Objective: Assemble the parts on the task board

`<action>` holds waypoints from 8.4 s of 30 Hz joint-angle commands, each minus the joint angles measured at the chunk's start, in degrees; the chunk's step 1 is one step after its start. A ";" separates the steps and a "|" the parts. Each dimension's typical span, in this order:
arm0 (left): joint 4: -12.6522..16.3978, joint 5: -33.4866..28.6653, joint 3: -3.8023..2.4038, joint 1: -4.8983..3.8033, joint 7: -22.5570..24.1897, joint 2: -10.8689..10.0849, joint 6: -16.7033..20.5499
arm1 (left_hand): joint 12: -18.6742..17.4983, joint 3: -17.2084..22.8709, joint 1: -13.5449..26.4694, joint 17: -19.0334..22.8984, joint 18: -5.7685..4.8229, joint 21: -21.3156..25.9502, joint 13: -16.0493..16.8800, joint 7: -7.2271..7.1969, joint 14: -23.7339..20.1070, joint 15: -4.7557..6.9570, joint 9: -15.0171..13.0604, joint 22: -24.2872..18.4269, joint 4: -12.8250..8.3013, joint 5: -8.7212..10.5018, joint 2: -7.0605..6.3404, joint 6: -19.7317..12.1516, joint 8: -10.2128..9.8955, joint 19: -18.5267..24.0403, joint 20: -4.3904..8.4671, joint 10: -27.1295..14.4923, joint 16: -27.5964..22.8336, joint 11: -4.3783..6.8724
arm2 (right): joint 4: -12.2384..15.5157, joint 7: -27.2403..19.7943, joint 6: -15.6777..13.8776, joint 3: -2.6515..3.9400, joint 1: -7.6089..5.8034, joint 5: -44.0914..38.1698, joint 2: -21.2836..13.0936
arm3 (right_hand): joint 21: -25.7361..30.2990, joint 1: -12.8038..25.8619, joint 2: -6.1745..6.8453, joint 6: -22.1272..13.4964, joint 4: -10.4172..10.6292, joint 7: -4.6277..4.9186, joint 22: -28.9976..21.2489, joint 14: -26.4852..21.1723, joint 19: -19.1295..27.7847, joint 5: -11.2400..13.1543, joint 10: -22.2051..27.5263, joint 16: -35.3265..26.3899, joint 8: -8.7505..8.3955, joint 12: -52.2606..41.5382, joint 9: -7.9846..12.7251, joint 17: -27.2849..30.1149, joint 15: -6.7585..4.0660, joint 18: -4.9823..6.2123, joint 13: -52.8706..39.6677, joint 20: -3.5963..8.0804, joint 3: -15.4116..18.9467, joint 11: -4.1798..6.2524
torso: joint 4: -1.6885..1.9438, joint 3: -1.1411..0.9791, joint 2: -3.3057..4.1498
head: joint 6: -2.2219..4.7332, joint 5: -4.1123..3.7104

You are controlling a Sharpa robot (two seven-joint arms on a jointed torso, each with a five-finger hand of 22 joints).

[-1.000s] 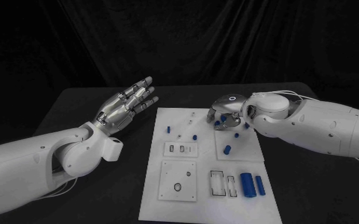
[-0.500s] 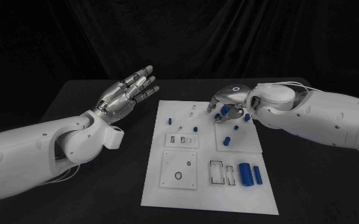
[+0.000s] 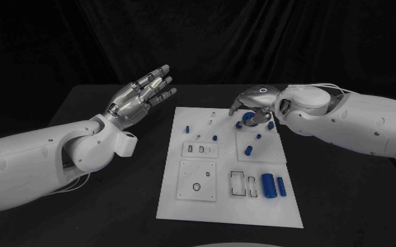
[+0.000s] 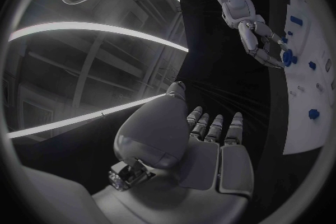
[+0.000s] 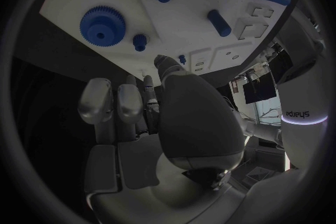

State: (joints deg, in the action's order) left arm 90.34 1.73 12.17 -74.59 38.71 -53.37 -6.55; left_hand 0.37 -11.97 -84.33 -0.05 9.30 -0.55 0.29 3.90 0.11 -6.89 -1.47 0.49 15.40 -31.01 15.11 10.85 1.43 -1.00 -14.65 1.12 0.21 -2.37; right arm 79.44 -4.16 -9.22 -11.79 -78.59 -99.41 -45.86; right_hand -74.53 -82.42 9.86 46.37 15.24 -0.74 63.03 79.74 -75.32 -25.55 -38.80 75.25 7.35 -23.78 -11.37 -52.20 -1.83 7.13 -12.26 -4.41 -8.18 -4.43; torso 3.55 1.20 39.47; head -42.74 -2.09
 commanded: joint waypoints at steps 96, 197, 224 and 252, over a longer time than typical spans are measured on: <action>-2.19 -0.02 -0.05 -0.08 -0.12 1.78 -3.89 | -0.01 0.72 -1.39 0.05 1.02 -0.38 0.02 0.36 -0.11 -0.71 -0.06 0.07 -0.54 -1.57 -0.15 -0.15 0.18 0.09 -0.61 -0.23 -0.21 -0.43 | -13.90 -3.28 0.19 0.03 5.76 -0.52 7.70 | 0.65 -1.77 -1.77 3.29 -4.89 2.89 1.80 -0.39 -0.08 1.80 -5.41 0.01 3.26 -4.57 -6.00 -0.18 -0.23 -0.99 -3.54 0.23 -4.82 0.70 | 0.19 1.10 -3.92 | -5.58 -0.48; -3.54 -0.02 -0.04 0.02 -1.96 2.94 -4.72 | -0.01 1.36 -1.98 0.05 0.96 -0.13 0.02 0.56 -0.11 -0.28 -0.05 -0.08 -0.98 -2.13 0.00 -0.33 0.15 0.36 -0.38 -0.24 -0.21 -0.72 | -24.83 -5.64 -4.09 0.05 4.07 -0.52 19.48 | -1.31 -1.18 -1.74 7.63 -8.98 5.29 6.48 0.40 -2.11 0.33 -18.61 0.04 5.45 -0.87 -10.22 -1.09 -1.71 -1.83 -1.59 1.62 -11.98 2.60 | 0.56 1.20 -4.23 | -6.43 -0.05; -4.04 -0.02 -0.04 0.02 -2.40 3.30 -5.27 | 0.00 1.46 -2.05 0.05 0.97 -0.15 0.03 0.64 -0.11 -0.20 -0.08 -0.07 -1.03 -2.22 0.05 -0.13 0.19 0.34 -0.30 -0.21 -0.21 -0.75 | -28.84 -5.31 -3.17 0.06 5.43 -0.52 22.81 | -1.38 -0.70 -1.79 7.27 -9.04 5.42 6.78 0.28 -2.09 1.13 -18.61 -0.06 5.05 -0.06 -10.25 -1.07 -1.54 -1.89 -1.48 1.50 -12.15 2.41 | 1.37 1.12 -2.99 | -5.66 -0.73; -4.42 -0.02 -0.04 0.05 -2.54 3.47 -5.62 | 0.02 1.81 -2.32 0.05 1.00 -0.14 0.04 1.20 -0.11 -0.05 -0.24 -0.07 -1.33 -2.61 0.09 0.99 0.45 0.35 -0.23 -0.18 -0.21 -1.10 | -29.36 -2.58 -2.43 0.06 6.20 -0.53 22.87 | 3.21 1.23 -0.41 -4.35 -10.90 0.00 3.03 -4.33 2.64 6.12 -7.37 -3.10 -2.76 6.65 -6.97 4.67 0.67 -0.66 -1.65 -0.51 -12.29 -0.02 | 1.42 1.16 -2.84 | -5.75 -0.84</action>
State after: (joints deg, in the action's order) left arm 85.85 1.85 12.20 -74.57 35.59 -49.94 -11.50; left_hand 0.38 -10.55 -86.10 -0.09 9.30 -0.77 0.27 5.04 0.12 -7.27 -1.62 0.50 13.98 -33.23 15.10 11.59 1.65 -0.98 -15.04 0.91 0.21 -2.97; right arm 49.79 -8.65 -11.52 -11.76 -72.53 -99.51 -22.80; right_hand -71.34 -81.56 9.50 42.11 4.20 -0.64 66.05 75.55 -72.82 -19.58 -46.32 72.31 4.68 -17.22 -18.39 -47.49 -1.06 6.26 -13.82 -5.02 -20.63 -4.44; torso 5.03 2.35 36.61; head -48.60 -2.87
